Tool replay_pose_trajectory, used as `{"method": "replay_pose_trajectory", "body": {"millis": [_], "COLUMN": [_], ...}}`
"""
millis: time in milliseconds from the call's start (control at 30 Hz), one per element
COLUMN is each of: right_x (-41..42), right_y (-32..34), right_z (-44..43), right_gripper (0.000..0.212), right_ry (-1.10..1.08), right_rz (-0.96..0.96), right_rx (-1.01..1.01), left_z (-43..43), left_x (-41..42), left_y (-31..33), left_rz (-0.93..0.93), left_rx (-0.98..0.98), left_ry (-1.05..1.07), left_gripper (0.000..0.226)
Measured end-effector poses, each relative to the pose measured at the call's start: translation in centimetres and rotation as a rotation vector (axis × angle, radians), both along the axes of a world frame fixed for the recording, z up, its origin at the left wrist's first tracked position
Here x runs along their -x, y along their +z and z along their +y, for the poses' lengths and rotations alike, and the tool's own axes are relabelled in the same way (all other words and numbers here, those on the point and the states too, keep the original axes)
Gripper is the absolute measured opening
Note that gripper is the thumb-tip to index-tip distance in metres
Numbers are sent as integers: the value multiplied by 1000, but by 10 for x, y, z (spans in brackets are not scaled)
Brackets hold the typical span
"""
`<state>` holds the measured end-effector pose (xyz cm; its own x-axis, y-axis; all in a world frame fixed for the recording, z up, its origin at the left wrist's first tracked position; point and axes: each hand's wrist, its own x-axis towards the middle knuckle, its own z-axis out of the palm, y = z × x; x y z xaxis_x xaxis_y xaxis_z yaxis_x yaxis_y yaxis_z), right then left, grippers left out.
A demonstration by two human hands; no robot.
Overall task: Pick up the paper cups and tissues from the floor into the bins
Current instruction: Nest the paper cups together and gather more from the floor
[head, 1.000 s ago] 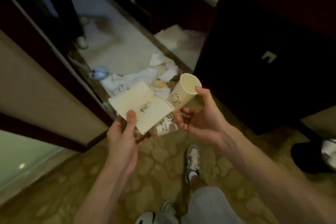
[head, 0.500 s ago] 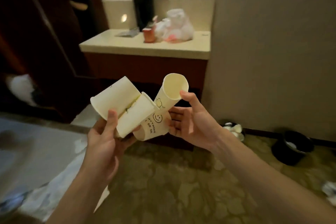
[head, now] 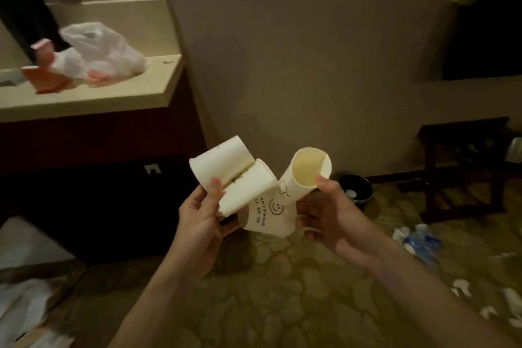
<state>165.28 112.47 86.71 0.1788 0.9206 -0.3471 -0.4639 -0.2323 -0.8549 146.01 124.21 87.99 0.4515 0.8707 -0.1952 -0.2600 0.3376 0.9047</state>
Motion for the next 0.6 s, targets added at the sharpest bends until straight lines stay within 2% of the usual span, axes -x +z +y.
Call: {"method": "replay_pose_trajectory", "body": {"millis": [100, 267, 367, 433, 600], "right_x": [-44, -97, -134, -166, -240], "right_y": [-35, -94, -121, -135, -147], "right_z": [-27, -41, -26, -10, 41], "right_gripper": [62, 72, 84, 82, 79], "right_ry": [-88, -208, -312, -377, -569], "right_rz": [73, 201, 287, 320, 396], "right_rx": [30, 126, 217, 276, 446], "left_z": [-5, 10, 36, 60, 117], "left_x": [-56, -136, -191, -235, -334], "left_y": [-28, -76, -106, -124, -150], "left_rz": [81, 223, 293, 316, 382], "left_rx": [58, 207, 255, 263, 306], "left_ry": [-107, -261, -355, -423, -560], "left_gripper": [30, 25, 34, 38, 29]}}
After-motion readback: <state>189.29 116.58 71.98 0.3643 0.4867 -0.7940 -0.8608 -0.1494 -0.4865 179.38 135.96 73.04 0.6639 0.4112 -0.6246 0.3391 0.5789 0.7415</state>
